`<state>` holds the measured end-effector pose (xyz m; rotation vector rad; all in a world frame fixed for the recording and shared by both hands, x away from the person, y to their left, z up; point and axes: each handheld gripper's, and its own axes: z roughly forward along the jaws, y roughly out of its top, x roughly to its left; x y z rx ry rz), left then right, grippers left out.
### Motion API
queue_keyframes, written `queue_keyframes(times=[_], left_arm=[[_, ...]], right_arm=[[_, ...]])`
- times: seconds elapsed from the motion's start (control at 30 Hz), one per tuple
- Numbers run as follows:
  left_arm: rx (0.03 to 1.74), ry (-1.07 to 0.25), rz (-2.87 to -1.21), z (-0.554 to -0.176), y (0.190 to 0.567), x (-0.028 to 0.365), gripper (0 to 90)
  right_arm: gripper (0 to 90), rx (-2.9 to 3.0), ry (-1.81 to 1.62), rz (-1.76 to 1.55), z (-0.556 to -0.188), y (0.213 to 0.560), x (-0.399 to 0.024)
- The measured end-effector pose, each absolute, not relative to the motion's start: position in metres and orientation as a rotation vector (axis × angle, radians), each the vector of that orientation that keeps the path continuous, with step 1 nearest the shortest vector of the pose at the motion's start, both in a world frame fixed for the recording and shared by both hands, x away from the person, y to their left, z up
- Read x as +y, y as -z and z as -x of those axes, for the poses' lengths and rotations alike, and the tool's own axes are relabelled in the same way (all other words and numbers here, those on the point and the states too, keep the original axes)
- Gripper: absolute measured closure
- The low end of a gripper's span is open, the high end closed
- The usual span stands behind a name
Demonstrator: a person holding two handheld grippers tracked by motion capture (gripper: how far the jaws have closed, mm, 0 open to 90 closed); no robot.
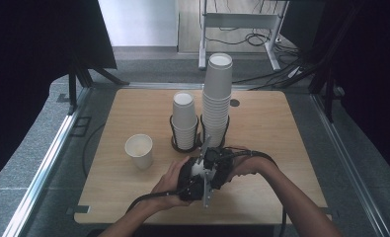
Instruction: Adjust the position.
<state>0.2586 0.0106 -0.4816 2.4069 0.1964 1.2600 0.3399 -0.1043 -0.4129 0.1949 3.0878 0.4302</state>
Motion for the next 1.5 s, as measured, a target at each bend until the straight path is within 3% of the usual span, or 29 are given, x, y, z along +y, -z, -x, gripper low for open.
queue_keyframes(times=[0.2, 0.33, 1.2, 1.5], left_arm=[[0.208, -1.263, -2.413, -0.259, 0.485, 0.007, 8.2], [0.215, -1.215, -2.411, -0.258, 0.483, 0.007, 0.0], [0.374, -1.089, -2.289, -0.254, 0.473, 0.028, 0.0], [0.53, -0.923, -2.222, -0.257, 0.472, 0.048, 2.3]], right_arm=[[20.8, 3.093, -0.396, -0.18, -0.34, 0.416, -0.104], [21.0, 3.077, -0.43, -0.181, -0.341, 0.419, -0.108], [21.0, 2.953, -0.727, -0.389, -0.348, 0.435, -0.147], [21.0, 2.869, -0.843, -0.48, -0.347, 0.439, -0.152]])
